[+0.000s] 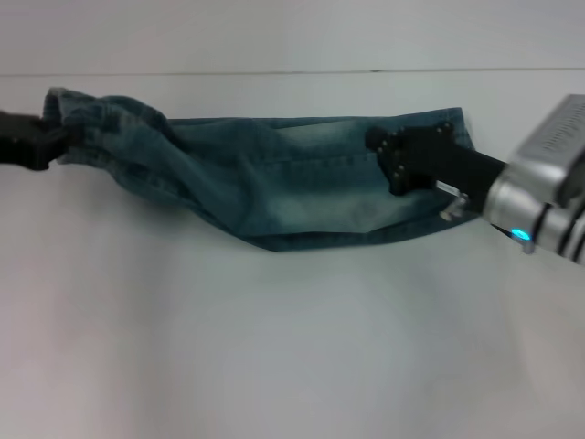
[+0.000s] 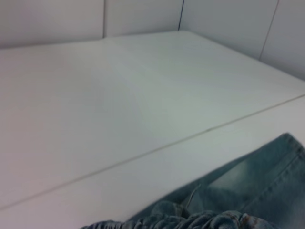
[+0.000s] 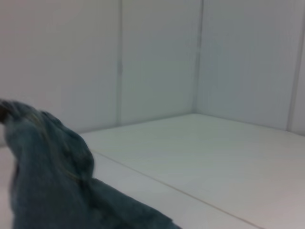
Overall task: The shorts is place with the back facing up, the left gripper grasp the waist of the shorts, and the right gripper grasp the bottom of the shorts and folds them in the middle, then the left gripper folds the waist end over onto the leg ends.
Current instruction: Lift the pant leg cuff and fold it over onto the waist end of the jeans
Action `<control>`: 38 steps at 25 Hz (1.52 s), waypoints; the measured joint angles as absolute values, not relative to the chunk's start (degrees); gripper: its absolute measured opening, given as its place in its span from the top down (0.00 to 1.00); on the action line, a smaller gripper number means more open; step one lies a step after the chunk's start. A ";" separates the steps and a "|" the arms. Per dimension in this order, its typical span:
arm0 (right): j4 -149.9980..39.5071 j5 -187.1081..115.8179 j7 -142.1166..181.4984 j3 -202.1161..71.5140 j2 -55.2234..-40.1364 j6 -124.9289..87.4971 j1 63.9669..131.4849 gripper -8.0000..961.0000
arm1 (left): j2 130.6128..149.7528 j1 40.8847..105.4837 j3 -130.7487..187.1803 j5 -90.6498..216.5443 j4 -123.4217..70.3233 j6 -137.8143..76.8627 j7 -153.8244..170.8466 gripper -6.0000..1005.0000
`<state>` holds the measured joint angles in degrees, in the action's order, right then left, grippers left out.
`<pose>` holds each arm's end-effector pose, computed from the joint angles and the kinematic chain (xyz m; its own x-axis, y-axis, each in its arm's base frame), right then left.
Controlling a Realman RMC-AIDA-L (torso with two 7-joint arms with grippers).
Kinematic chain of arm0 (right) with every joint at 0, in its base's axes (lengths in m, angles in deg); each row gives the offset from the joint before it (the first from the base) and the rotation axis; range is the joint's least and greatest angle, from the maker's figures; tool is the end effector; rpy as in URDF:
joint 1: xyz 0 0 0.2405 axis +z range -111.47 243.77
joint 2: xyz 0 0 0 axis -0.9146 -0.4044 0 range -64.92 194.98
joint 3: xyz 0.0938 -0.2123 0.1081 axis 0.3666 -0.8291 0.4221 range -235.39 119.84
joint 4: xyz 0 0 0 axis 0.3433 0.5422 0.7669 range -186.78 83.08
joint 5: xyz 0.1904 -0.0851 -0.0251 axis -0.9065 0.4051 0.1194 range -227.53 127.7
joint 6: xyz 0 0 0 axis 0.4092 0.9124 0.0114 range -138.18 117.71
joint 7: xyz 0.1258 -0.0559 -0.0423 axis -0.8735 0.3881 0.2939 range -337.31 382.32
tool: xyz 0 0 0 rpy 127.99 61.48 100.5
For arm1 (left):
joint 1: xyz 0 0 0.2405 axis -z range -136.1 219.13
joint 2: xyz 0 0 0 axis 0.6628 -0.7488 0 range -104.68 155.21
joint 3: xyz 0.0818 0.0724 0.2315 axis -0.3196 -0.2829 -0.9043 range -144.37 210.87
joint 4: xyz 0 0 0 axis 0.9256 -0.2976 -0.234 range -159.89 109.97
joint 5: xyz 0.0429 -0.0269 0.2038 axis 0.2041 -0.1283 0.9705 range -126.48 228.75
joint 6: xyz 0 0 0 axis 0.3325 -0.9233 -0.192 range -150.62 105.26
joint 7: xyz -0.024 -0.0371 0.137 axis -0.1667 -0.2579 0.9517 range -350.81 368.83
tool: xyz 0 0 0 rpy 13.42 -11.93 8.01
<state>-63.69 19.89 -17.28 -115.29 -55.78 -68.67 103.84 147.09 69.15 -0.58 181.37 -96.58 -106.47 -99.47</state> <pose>0.2510 0.3787 -0.0665 0.8193 -0.1014 -0.5643 -0.4567 -0.7105 -0.5353 -0.2657 0.3577 0.1006 0.7674 0.4839 0.4207 0.6409 -0.5977 -0.4816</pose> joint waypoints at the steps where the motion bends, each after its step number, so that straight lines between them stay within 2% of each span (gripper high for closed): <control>1: -61.36 17.65 -14.45 -115.19 -56.02 -67.22 105.59 0.94 | 147.08 69.73 -0.62 181.36 -96.72 -106.54 -99.83 0.91; 3: -57.09 12.96 -9.18 -115.05 -56.39 -64.79 108.70 0.98 | 147.00 70.88 -0.63 181.37 -96.82 -106.84 -100.58 0.91; 9: -50.05 6.71 -2.31 -114.71 -56.51 -59.93 114.28 0.99 | 146.32 75.51 -0.71 180.45 -97.72 -110.23 -103.70 0.92; 15: -46.59 7.39 -0.75 -112.69 -56.52 -54.27 118.67 0.99 | 146.65 80.66 -1.52 179.64 -101.19 -114.31 -107.77 0.92; 26: -43.44 19.55 -1.31 -107.10 -56.52 -50.14 122.05 0.99 | 147.00 86.07 -10.13 179.39 -106.05 -114.57 -118.21 0.92; 33: -38.58 37.35 -1.37 -96.14 -56.52 -49.31 124.74 0.99 | 147.69 86.75 -14.44 179.18 -108.32 -113.99 -120.99 0.93; 38: -36.55 48.07 -1.36 -87.96 -56.52 -48.95 124.35 0.99 | 147.93 87.30 -16.54 179.29 -107.96 -113.01 -121.68 0.93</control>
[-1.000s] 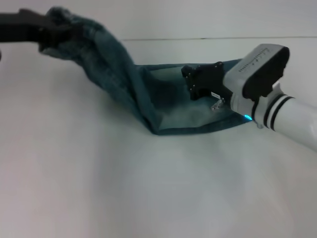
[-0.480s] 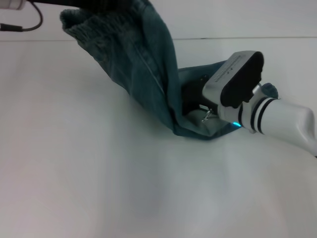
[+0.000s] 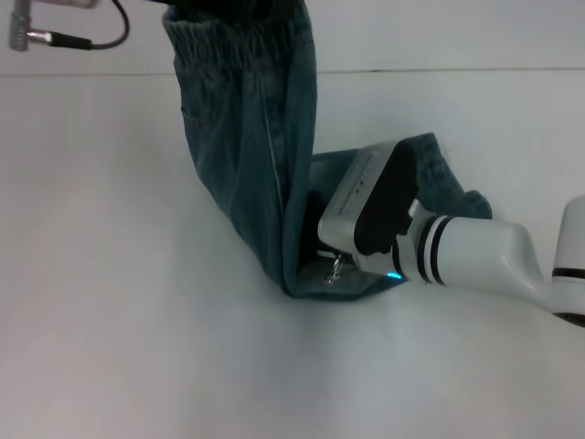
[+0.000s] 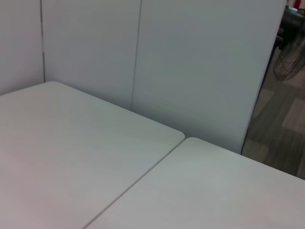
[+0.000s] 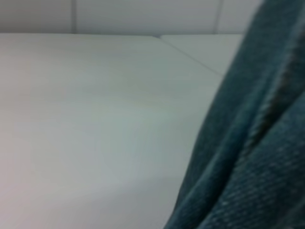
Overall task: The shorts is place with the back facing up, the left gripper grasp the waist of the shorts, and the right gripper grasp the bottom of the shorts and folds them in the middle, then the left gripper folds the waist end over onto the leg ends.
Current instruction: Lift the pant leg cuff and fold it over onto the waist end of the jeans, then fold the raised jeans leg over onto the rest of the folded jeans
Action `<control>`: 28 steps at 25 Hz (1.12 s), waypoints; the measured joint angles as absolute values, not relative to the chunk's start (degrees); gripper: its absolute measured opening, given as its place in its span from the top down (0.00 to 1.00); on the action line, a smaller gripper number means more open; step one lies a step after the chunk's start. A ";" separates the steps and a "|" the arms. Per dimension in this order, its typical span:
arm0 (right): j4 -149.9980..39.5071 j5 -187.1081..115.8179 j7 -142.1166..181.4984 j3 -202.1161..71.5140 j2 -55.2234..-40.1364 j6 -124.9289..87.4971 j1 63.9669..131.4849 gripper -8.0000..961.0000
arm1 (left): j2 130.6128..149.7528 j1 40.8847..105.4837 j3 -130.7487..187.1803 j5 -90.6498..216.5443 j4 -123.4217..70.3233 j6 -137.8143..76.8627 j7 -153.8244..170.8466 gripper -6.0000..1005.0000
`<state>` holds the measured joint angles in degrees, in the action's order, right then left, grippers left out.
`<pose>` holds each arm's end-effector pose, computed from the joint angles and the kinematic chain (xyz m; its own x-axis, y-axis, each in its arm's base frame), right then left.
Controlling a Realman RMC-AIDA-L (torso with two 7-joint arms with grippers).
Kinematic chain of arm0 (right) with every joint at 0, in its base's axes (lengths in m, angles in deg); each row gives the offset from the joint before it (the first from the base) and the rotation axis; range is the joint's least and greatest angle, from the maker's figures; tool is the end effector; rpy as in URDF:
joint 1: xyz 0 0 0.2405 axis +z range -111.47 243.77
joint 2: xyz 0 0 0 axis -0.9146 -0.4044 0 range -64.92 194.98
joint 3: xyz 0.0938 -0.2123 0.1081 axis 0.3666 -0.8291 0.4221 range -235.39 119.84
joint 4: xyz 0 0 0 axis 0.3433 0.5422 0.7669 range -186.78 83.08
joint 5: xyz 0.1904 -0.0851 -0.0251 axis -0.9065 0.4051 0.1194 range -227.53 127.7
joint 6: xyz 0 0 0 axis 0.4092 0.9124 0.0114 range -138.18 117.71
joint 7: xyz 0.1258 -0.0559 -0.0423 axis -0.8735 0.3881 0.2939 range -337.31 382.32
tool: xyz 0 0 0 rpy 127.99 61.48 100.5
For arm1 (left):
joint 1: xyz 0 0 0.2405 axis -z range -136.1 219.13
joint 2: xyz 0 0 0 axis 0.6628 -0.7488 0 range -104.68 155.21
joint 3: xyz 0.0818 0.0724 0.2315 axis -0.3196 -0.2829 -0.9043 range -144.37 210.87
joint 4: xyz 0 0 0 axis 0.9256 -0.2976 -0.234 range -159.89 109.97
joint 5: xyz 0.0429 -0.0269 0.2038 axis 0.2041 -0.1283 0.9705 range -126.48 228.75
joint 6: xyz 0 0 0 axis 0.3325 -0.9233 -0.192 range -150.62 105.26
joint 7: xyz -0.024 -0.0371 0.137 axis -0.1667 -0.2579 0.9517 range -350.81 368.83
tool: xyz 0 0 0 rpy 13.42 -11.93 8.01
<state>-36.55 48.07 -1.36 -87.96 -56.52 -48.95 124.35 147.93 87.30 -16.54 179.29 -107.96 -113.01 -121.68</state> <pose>0.1937 0.3659 -0.1642 0.9617 -0.1217 -0.2456 -0.2236 -0.8665 -0.4462 -0.0723 0.3945 0.0751 0.8721 0.3281 0.3632 0.4441 -0.8422 -0.3056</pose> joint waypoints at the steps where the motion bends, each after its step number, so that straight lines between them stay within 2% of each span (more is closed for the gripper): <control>1: -36.41 49.75 -1.35 -86.51 -56.52 -48.83 124.11 0.99 | 148.10 87.34 -17.21 179.38 -107.72 -112.47 -121.68 0.93; 6: -35.91 53.12 -1.30 -82.47 -55.69 -49.65 121.39 0.99 | 148.45 86.92 -20.56 179.59 -105.27 -108.70 -121.29 0.93; 9: -39.03 53.28 -3.18 -83.08 -54.84 -55.86 116.43 0.99 | 148.51 86.59 -22.63 179.64 -103.49 -106.57 -121.21 0.93; 12: -47.32 53.43 -9.10 -85.49 -54.59 -65.85 109.67 0.99 | 148.89 86.50 -24.05 179.64 -102.01 -104.29 -121.16 0.93; 15: -60.46 53.43 -17.33 -87.18 -54.72 -79.46 100.09 0.99 | 149.21 86.13 -26.76 179.19 -100.89 -102.49 -120.90 0.93; 21: -79.35 53.52 -27.73 -88.44 -53.27 -102.67 85.41 0.99 | 149.62 84.51 -37.20 174.48 -95.94 -94.31 -120.61 0.93; 24: -85.81 54.15 -32.53 -89.53 -52.65 -112.03 81.82 0.99 | 149.79 82.96 -44.71 170.25 -93.44 -87.13 -118.44 0.93; 28: -91.13 57.38 -36.86 -89.32 -52.70 -119.73 80.62 0.99 | 149.89 81.63 -52.27 163.03 -89.77 -78.66 -114.21 0.92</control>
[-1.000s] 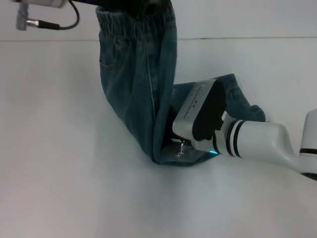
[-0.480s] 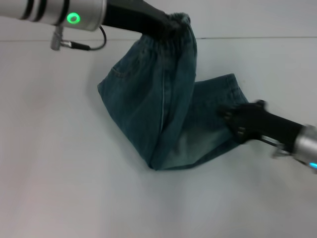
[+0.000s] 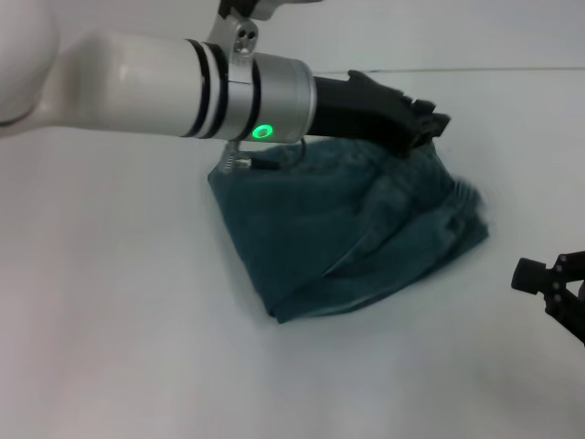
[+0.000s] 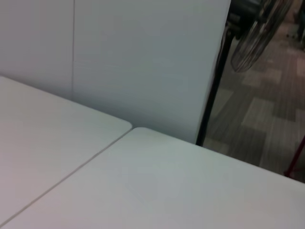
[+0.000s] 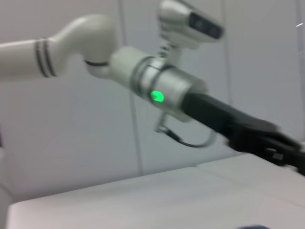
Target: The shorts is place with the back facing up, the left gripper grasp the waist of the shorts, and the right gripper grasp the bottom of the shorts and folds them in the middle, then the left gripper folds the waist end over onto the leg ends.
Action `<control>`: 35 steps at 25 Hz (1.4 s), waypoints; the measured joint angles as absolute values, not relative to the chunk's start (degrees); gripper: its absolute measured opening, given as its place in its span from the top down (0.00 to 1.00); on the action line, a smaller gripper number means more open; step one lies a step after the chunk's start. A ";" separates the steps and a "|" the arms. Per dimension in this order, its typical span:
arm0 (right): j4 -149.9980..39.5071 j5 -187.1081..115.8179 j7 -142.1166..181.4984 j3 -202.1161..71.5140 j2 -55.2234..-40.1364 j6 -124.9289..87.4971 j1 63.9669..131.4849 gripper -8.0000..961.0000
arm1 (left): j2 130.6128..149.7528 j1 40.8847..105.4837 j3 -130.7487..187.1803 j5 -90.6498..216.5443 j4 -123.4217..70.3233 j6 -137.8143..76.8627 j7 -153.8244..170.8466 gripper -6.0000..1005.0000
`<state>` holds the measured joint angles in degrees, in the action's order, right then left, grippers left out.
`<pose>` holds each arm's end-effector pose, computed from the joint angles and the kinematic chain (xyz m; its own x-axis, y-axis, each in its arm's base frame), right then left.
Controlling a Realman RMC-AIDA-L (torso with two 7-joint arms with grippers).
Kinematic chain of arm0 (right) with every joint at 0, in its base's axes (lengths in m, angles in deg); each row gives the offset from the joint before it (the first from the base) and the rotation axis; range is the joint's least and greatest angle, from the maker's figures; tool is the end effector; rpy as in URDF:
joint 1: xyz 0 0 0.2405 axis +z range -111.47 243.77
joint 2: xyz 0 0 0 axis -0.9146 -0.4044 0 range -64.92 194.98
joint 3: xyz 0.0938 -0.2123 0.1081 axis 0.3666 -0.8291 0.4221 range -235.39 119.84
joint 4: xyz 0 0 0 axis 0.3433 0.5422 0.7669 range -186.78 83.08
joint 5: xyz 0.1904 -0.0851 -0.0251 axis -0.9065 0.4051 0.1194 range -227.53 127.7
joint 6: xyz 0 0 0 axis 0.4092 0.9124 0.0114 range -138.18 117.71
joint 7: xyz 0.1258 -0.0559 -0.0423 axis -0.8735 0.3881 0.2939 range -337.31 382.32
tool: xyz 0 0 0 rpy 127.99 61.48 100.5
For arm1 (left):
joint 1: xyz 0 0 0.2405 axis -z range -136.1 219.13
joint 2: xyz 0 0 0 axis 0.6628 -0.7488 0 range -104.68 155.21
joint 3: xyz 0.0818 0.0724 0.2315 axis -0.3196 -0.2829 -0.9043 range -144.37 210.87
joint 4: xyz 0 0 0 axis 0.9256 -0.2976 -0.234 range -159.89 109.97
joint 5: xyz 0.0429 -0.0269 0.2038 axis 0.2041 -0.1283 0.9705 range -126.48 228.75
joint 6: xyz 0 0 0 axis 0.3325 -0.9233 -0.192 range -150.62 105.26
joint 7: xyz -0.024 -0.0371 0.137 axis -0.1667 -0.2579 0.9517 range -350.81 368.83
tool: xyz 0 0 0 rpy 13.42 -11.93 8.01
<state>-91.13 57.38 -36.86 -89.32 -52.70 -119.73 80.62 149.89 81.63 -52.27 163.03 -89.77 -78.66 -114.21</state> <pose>0.3087 0.2322 0.0449 0.7399 -0.0916 -0.6665 -0.3381 -0.9071 -0.2506 -0.0623 0.3818 -0.0732 0.8795 0.2916 0.3762 0.3892 -0.8955 -0.2157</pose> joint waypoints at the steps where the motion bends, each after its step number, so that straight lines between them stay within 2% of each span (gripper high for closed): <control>1: -91.87 57.98 -37.50 -89.28 -52.86 -120.50 80.64 0.99 | 149.90 81.54 -53.14 161.65 -89.00 -77.68 -113.24 0.90; 8: -93.14 59.77 -39.20 -89.39 -53.68 -120.05 82.34 0.99 | 149.89 79.13 -53.31 154.52 -88.03 -78.42 -105.35 0.72; 17: -94.74 62.43 -45.68 -89.66 -53.93 -116.17 85.99 0.99 | 149.79 69.21 -34.85 148.02 -80.71 -97.62 -84.16 0.33; 20: -97.25 64.46 -48.87 -90.07 -54.54 -114.22 87.04 0.98 | 149.23 66.09 -25.68 147.50 -73.57 -105.90 -74.15 0.22; 24: -97.79 65.34 -51.04 -91.99 -54.57 -113.88 88.37 0.98 | 148.47 62.08 -16.21 150.01 -68.54 -115.12 -64.55 0.08; 27: -97.85 65.38 -51.80 -93.47 -54.60 -113.89 88.74 0.97 | 148.06 60.25 -10.63 155.37 -68.00 -119.45 -63.33 0.07; 35: -98.32 65.39 -51.92 -100.01 -55.06 -111.52 88.11 0.65 | 146.97 58.34 2.33 167.30 -67.85 -126.81 -62.53 0.06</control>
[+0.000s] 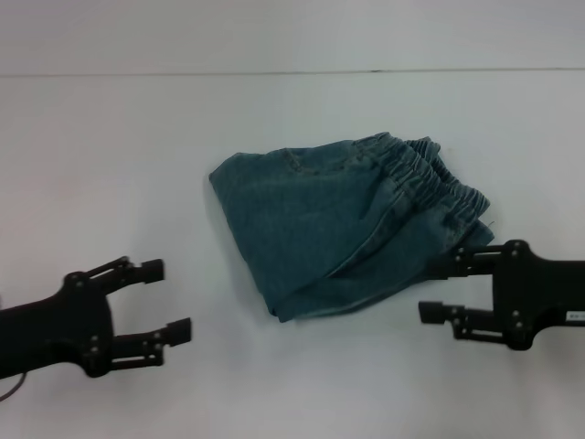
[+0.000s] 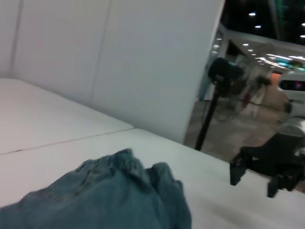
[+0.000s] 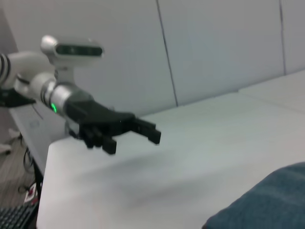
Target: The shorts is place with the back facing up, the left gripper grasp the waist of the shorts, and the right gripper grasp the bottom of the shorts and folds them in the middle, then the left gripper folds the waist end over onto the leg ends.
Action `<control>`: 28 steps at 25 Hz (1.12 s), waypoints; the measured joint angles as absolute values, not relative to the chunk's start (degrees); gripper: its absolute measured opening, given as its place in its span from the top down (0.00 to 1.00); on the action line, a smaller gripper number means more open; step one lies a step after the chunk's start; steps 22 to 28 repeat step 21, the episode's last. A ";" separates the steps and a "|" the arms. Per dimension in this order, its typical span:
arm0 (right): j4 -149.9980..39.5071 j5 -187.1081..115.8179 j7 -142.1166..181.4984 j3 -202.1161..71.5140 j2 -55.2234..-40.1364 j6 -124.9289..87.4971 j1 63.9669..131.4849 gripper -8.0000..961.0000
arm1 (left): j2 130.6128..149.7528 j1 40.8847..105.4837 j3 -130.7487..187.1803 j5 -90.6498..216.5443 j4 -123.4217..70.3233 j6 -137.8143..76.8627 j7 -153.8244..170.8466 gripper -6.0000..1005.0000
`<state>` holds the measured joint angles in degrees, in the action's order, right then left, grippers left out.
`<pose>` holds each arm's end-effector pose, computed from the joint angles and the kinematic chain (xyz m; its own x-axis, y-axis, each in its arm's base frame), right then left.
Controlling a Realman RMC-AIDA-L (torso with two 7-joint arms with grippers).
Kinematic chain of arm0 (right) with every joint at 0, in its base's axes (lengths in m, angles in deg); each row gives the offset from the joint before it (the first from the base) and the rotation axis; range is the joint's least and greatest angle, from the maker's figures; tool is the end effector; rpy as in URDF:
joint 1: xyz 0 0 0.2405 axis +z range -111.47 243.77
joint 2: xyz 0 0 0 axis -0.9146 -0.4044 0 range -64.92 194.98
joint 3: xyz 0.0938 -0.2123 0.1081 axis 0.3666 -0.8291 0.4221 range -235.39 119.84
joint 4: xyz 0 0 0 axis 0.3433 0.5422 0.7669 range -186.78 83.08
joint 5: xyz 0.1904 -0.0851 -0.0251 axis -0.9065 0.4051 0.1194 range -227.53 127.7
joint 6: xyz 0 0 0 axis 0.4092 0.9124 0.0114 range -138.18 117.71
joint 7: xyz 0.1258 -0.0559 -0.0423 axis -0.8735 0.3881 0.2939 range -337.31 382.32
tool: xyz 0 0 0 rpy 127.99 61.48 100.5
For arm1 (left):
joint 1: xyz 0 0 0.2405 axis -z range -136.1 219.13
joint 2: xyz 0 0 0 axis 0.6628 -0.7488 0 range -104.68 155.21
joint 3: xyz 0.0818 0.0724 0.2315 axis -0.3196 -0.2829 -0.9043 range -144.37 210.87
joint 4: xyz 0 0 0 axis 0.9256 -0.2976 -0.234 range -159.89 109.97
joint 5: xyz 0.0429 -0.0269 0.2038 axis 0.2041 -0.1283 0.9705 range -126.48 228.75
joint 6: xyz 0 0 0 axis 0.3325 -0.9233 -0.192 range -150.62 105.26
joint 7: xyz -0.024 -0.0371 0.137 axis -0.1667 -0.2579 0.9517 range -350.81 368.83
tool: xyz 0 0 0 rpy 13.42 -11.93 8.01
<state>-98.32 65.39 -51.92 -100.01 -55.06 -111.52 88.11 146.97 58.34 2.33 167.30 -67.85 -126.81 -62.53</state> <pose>0.2742 0.2779 0.0110 0.8405 -0.2593 -0.4757 -0.3336 -0.9395 -0.0773 -0.3043 0.2440 0.0158 0.7265 0.3291 0.6033 0.4865 -0.8663 -0.1133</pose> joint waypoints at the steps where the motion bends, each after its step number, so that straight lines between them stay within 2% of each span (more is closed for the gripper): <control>1: -97.95 65.38 -51.20 -100.75 -55.18 -110.91 88.00 0.62 | 146.95 58.06 3.09 167.72 -67.82 -126.77 -62.24 0.06; 8: -95.54 65.08 -47.22 -104.25 -55.29 -107.43 87.71 0.29 | 147.03 57.50 4.33 169.62 -66.93 -125.12 -61.62 0.06; 11: -95.29 64.95 -46.19 -104.28 -55.29 -107.10 87.45 0.22 | 146.99 57.46 4.62 169.79 -66.49 -124.35 -61.57 0.06; 28: -94.50 64.78 -44.42 -104.06 -55.29 -106.40 87.69 0.24 | 146.91 57.31 5.27 169.99 -66.36 -124.19 -61.47 0.06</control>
